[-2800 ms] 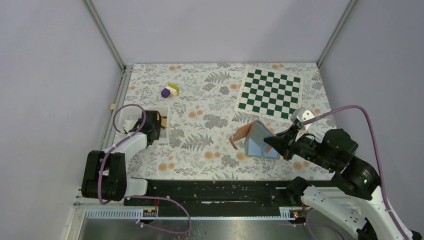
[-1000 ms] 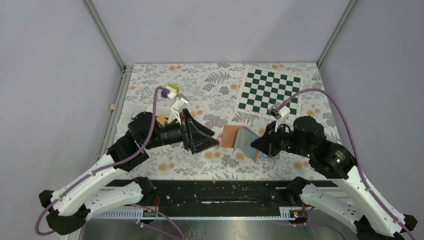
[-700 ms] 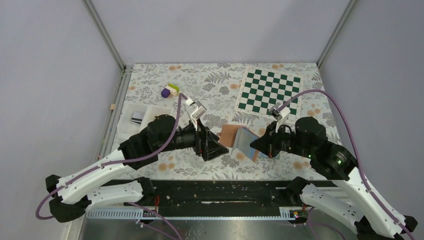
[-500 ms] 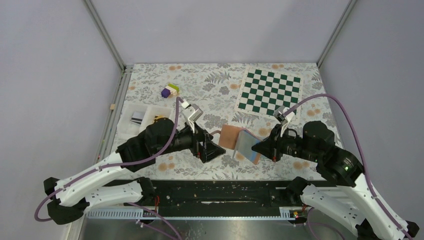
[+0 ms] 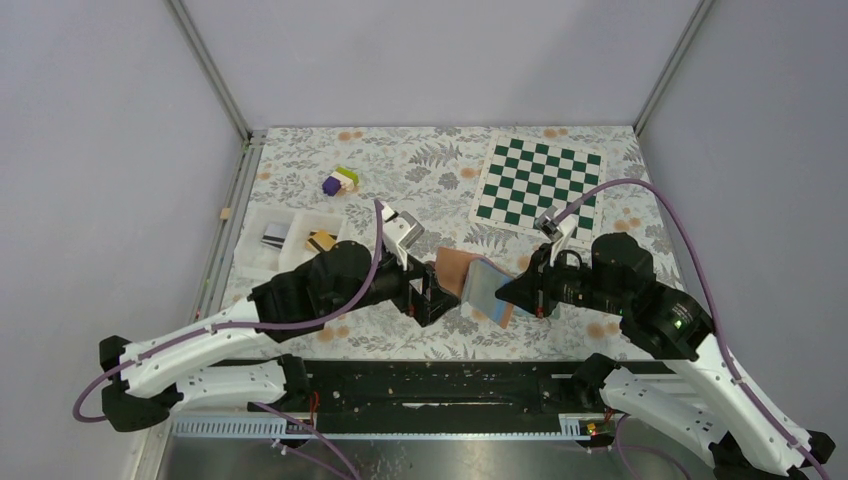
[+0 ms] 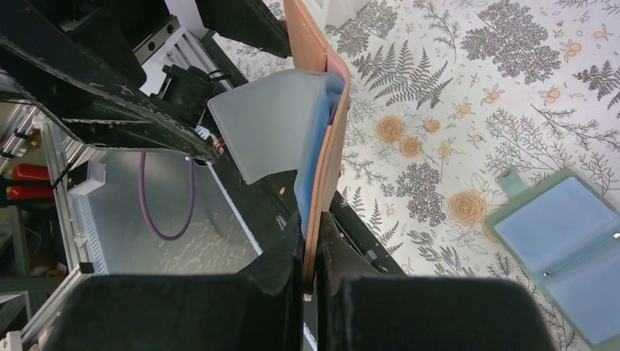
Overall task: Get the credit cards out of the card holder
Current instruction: Remove the credit card from the card holder.
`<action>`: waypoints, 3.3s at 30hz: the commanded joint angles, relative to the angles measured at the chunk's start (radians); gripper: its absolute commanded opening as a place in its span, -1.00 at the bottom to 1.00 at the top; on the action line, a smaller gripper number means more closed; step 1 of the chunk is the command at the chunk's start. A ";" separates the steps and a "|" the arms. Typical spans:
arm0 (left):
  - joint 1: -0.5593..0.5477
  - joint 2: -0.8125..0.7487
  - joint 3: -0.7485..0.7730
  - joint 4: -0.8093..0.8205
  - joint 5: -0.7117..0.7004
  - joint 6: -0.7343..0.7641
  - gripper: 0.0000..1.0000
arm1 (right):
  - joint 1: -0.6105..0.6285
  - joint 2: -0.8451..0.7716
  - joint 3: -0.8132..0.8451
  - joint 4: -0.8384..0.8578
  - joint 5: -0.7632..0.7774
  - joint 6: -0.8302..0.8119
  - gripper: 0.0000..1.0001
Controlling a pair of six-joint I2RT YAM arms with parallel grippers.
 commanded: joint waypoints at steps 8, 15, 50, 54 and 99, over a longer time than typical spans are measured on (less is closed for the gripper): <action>-0.060 0.002 0.059 0.040 -0.148 -0.013 0.98 | -0.004 0.001 0.019 0.062 0.048 0.030 -1.00; -0.087 0.064 0.094 -0.008 -0.274 -0.053 0.98 | -0.005 0.008 0.011 0.062 0.061 0.049 -1.00; 0.157 -0.161 -0.213 0.414 0.531 -0.166 0.48 | -0.005 -0.073 -0.051 0.272 -0.376 0.125 -1.00; 0.158 -0.180 -0.206 0.386 0.514 -0.155 -0.37 | -0.005 -0.073 -0.053 0.247 -0.361 0.103 -1.00; 0.158 -0.266 -0.251 0.405 0.486 -0.122 -1.00 | -0.021 -0.123 -0.215 0.613 -0.510 0.198 -0.59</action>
